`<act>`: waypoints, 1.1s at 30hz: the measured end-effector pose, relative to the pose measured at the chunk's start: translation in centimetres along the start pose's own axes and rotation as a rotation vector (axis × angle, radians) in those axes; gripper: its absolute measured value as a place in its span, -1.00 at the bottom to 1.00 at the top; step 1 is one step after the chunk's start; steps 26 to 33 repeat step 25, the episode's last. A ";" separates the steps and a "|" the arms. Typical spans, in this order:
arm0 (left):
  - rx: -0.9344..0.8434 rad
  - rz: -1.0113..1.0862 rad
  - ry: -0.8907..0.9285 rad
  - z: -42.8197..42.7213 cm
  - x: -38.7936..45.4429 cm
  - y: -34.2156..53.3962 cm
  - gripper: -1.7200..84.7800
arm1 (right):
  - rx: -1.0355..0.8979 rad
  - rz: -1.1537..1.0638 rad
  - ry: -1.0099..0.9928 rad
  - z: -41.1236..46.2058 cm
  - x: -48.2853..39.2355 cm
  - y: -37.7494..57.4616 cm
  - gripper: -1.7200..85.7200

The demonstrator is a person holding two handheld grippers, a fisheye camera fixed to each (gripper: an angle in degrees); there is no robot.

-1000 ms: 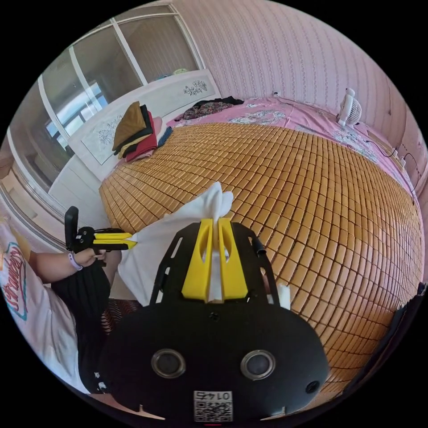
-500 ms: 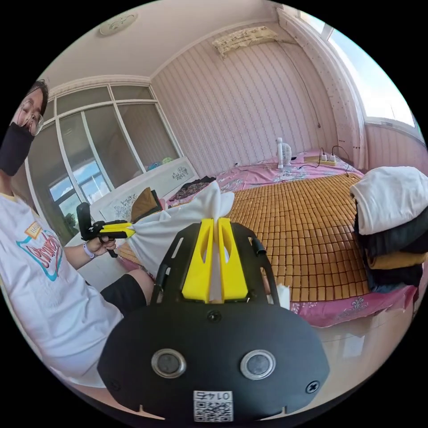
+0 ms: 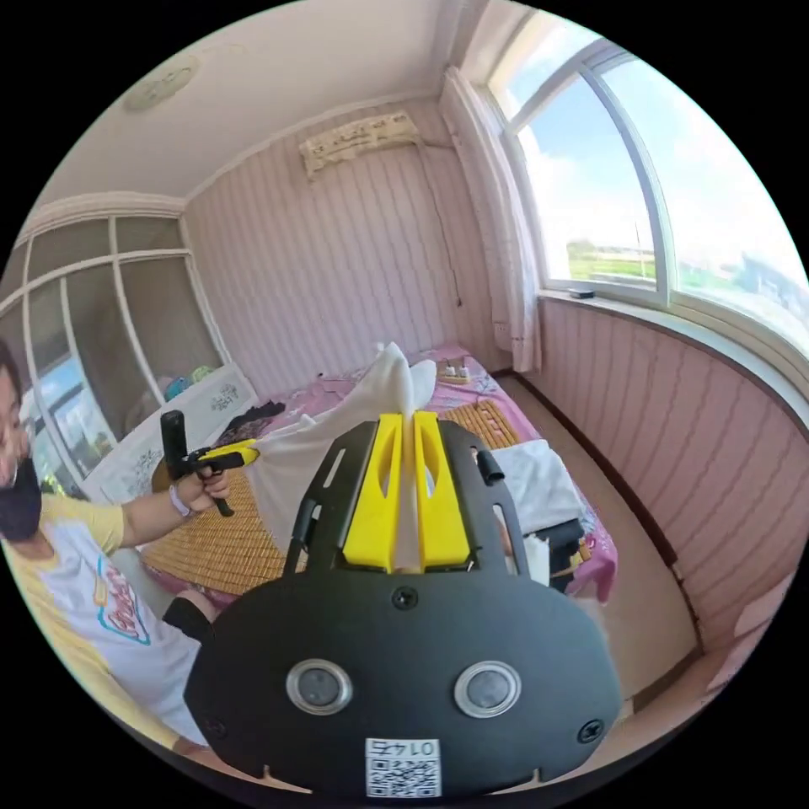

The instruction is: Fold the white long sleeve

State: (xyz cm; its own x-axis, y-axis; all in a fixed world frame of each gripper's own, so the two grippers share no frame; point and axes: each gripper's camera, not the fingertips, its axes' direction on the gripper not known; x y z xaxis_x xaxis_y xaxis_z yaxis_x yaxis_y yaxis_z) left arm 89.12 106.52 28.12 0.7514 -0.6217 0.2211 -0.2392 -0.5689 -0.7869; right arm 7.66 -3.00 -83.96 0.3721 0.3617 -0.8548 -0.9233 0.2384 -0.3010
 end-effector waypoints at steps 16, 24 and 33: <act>-0.263 -0.140 -0.411 -10.5 -4.5 25.7 -0.97 | -0.156 -0.032 0.441 8.6 -6.6 20.0 -0.87; -0.141 -0.374 -0.895 -32.4 8.6 43.3 -0.98 | -0.310 -0.135 0.276 10.7 -23.4 28.5 -0.96; -0.118 -0.395 -0.922 -33.7 9.4 44.2 -0.98 | -0.314 -0.168 0.249 11.3 -24.7 28.1 -0.96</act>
